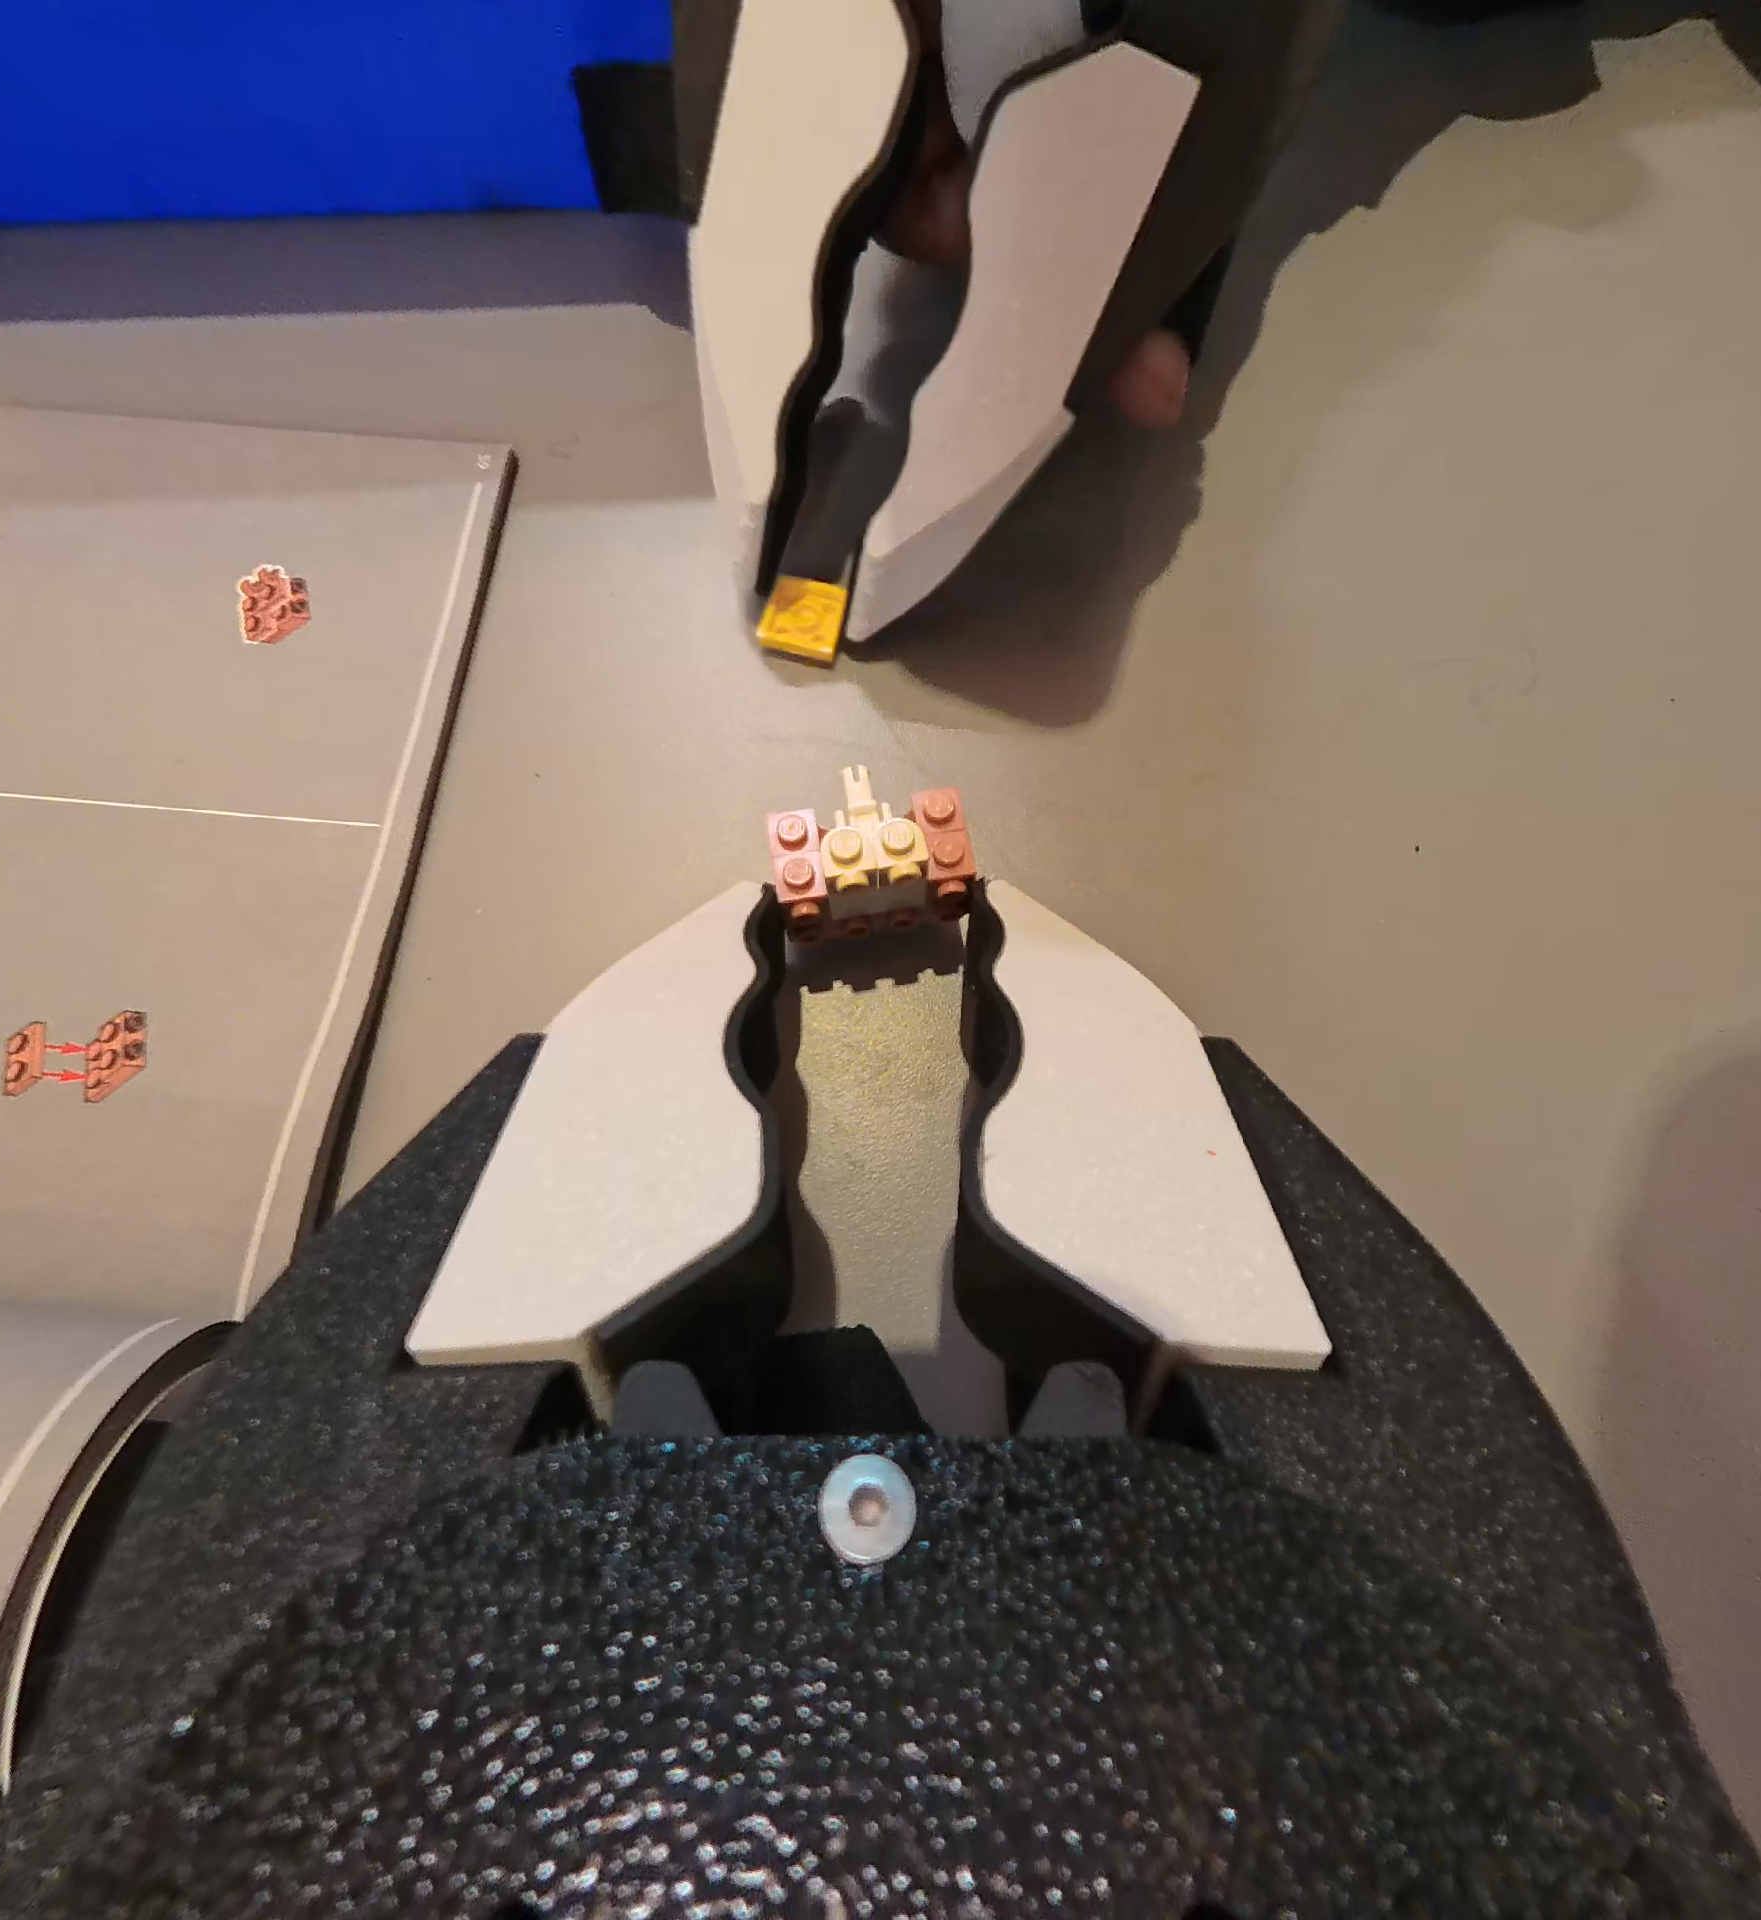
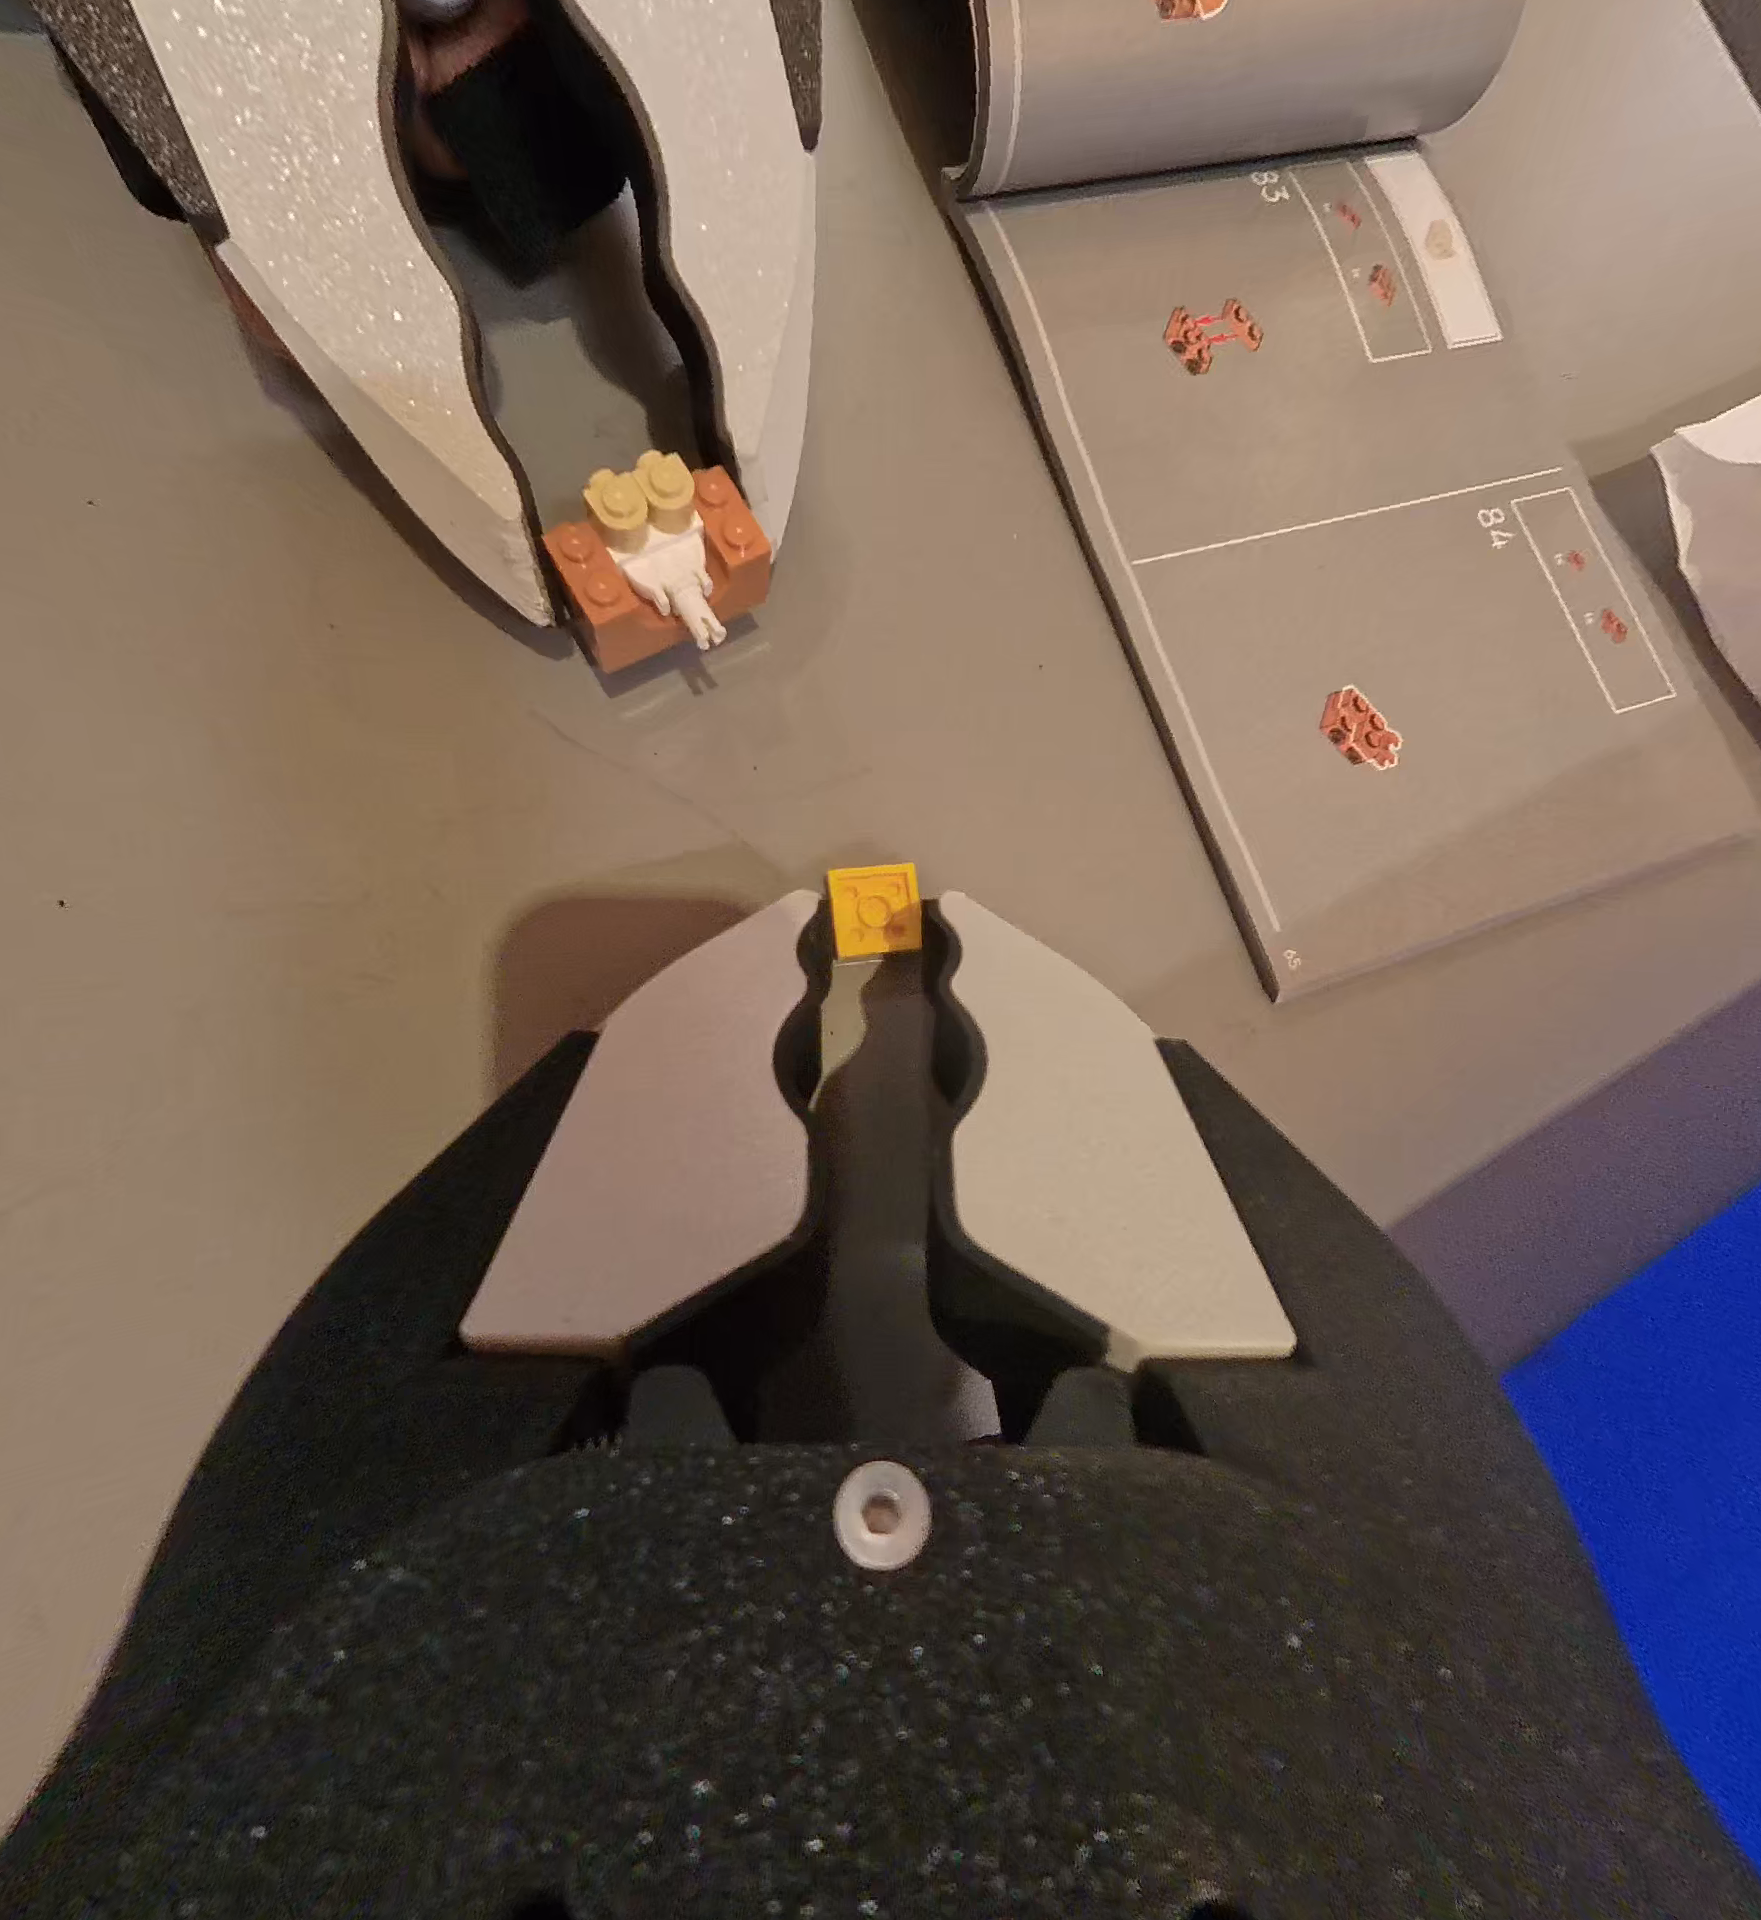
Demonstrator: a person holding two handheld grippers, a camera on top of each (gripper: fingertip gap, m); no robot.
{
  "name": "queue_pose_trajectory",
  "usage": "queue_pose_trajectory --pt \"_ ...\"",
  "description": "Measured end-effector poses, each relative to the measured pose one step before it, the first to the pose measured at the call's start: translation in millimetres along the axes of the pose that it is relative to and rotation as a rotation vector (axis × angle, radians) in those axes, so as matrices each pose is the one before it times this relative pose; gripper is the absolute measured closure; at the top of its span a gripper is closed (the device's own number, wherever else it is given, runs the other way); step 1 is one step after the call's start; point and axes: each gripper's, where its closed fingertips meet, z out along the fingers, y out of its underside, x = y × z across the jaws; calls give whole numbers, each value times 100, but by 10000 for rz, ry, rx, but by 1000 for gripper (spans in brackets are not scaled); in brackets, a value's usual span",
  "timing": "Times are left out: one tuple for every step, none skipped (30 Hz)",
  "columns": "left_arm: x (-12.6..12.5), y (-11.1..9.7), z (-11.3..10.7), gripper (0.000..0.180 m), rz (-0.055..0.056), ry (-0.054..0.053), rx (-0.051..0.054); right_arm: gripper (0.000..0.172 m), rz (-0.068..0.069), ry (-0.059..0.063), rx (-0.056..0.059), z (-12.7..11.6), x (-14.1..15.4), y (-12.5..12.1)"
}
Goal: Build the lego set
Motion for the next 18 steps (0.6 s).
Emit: queue_pose_trajectory --pt "5 6 -3 147 -4 2 -4 156 -8 9 16 -22 13 -2" --pt "-7 -6 7 147 -5 0 0 156 3 -4 18 -17 -5 -22" --pt "-8 0 0 147 -2 0 0 156 9 -12 20 -21 4 -29" --pt "6 12 4 147 -4 3 -3 157 24 -59 34 -37 -57 -48" --pt "-11 0 0 147 -3 -2 0 157 80 -118 39 -40 -96 -64" --pt "3 1 0 147 4 -3 -1 157 195 -222 54 -91 -192 -99" --pt "-4 -2 10 147 5 -7 -8 157 340 -382 107 -120 -346 -197" --pt "8 15 7 147 11 -2 -11 157 432 -512 165 -124 -493 -301" --pt "16 12 9 147 13 -3 -9 157 413 -521 136 -87 -520 -251" --pt "11 13 8 147 12 0 -9 156 304 -424 70 -18 -428 -143" --pt "15 13 8 147 15 5 -9 156 176 -306 42 35 -338 -82" --pt "15 -2 10 147 16 -2 -9 156 86 -199 28 46 -235 -57" --pt "23 24 14 147 17 -3 -12 156 30 -121 46 30 -168 -88" --pt "12 12 13 147 15 -5 -14 156 -5 -93 62 3 -148 -118" --pt "14 14 12 147 17 -2 -16 156 -28 -56 52 12 -126 -92" --pt "25 10 14 147 21 1 -13 156 -54 9 33 -1 -37 -77" --pt "5 8 15 147 14 -3 -11 156 -72 31 38 -14 3 -70" --pt "7 18 20 147 10 -3 -13 156 -76 18 65 -43 -10 -121"
